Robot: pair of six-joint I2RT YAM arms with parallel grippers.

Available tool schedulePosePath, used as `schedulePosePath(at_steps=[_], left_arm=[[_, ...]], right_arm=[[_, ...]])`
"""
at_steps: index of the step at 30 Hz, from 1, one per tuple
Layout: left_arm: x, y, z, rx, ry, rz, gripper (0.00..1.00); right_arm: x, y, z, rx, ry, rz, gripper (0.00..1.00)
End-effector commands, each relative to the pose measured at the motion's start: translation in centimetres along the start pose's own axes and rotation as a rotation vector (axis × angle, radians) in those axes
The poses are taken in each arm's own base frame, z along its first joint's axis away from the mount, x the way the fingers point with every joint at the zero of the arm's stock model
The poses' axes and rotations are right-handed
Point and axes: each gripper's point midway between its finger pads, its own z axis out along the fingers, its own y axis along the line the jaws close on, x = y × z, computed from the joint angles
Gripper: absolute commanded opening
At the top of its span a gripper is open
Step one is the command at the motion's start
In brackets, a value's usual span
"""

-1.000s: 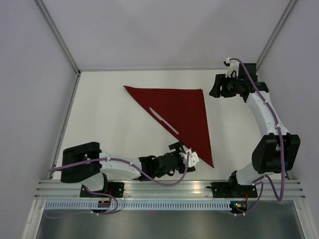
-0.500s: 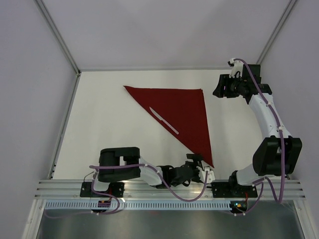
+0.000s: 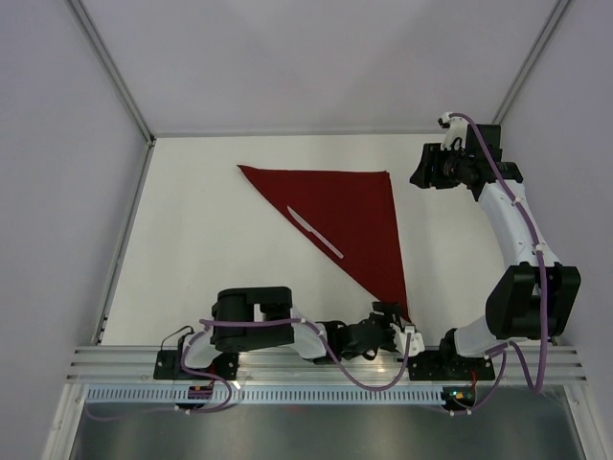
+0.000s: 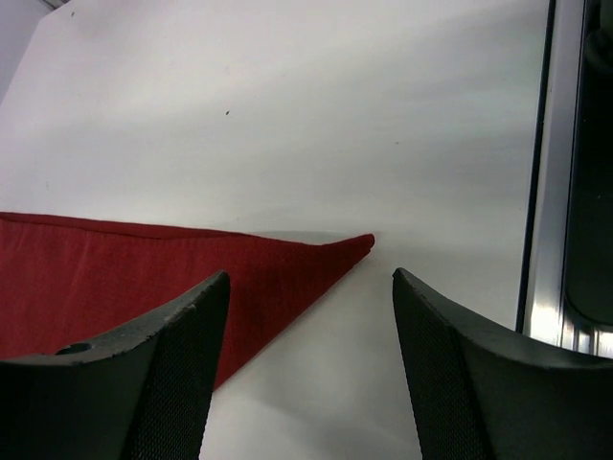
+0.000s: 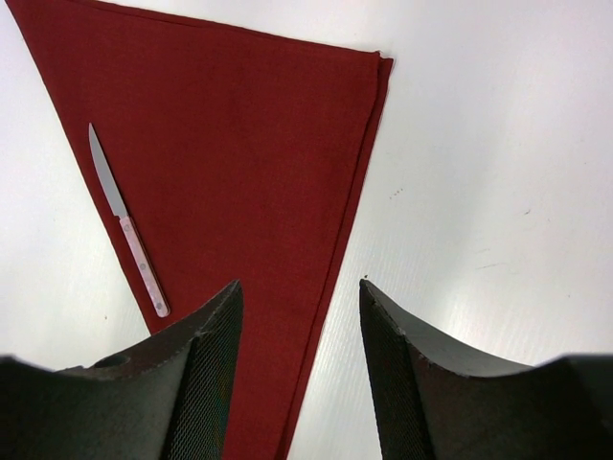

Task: Fold the napkin, place the utensils inside, and roll it up
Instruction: Fold the napkin

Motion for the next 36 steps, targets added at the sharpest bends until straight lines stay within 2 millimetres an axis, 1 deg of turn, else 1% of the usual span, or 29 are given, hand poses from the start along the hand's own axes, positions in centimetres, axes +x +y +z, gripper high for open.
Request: schedulePosePath(at_steps=[1,12,14,16,18,20,21,22,23,24,25,26,27,29,30,31,32,33,34,35,36], left_arm=[[-1.0,-0.5,1.1,0.005,-0.054,0.016,0.73],[0.4,-1.8,1.7,0.027,-0.034,0.015,0.52],[0.6,-1.9,1.8,0.027,-0.029,0.012,0.45],[0.6,-1.7,1.8,0.018,-0.026,0.002,0.41],[0.6,-1.6,1.9,0.011,-0.019,-0.001,0.35],[0.9,-1.6,2.0,0.007,0.0,-0.006,0.26],[0.6,-1.4,2.2,0.005,-0.001,-0.014,0.24],[0.5,-1.3,2.3,0.0,0.0,-0.023,0.17],[0.4,-1.2,2.3,-0.003,0.0,-0.029,0.14],[0.1,-1.0,2.4,-0.002,-0.002,-0.036,0.14],[-0.1,-0.9,2.3,-0.007,-0.001,-0.052,0.08],[-0.5,-0.6,2.4,-0.016,-0.006,-0.062,0.04],[-0.9,0.0,2.3,-0.032,-0.013,-0.088,0.02],[-1.5,0.7,2.2,-0.041,-0.02,-0.124,0.02],[-1.4,1.3,2.1,-0.052,-0.01,-0.168,0.02],[-2.3,2.3,2.0,-0.065,-0.026,-0.201,0.02],[-2.6,2.9,1.9,-0.07,-0.029,-0.231,0.02],[-2.7,3.6,1.8,-0.085,-0.027,-0.297,0.02],[-2.9,5.4,1.7,-0.11,-0.027,-0.34,0.02],[-3.1,6.1,1.6,-0.109,-0.033,-0.377,0.02],[-2.3,7.7,1.5,-0.137,-0.026,-0.457,0.02]], right_arm=[[-0.9,0.2,-0.6,0.003,-0.041,-0.006,0.57],[-0.8,0.3,-0.4,-0.006,-0.034,-0.008,0.56],[-0.7,0.2,-0.4,-0.005,-0.03,-0.003,0.56],[-0.7,0.2,-0.3,-0.008,-0.029,-0.003,0.56],[-0.6,0.3,-0.3,-0.009,-0.027,-0.002,0.56],[-0.6,0.3,-0.3,-0.011,-0.027,0.001,0.56],[-0.6,0.2,-0.3,-0.011,-0.027,-0.001,0.56],[-0.6,0.3,-0.3,-0.012,-0.027,0.0,0.56],[-0.7,0.2,-0.3,-0.011,-0.029,-0.001,0.56],[-0.6,0.2,-0.2,-0.011,-0.026,0.0,0.56],[-0.5,0.3,-0.2,-0.012,-0.024,0.0,0.56],[-0.6,0.3,-0.2,-0.012,-0.026,0.001,0.56],[-0.6,0.3,-0.2,-0.013,-0.026,0.001,0.56],[-0.6,0.3,-0.2,-0.013,-0.026,0.001,0.56],[-0.5,0.3,-0.2,-0.012,-0.024,0.001,0.56],[-0.5,0.2,-0.2,-0.011,-0.025,0.002,0.56],[-0.5,0.3,-0.2,-0.012,-0.024,0.0,0.56],[-0.5,0.3,-0.2,-0.012,-0.024,0.001,0.55],[-0.5,0.2,-0.2,-0.011,-0.025,0.002,0.55],[-0.5,0.2,-0.3,-0.011,-0.026,0.0,0.55],[-0.4,0.3,-0.2,-0.012,-0.023,0.0,0.55]])
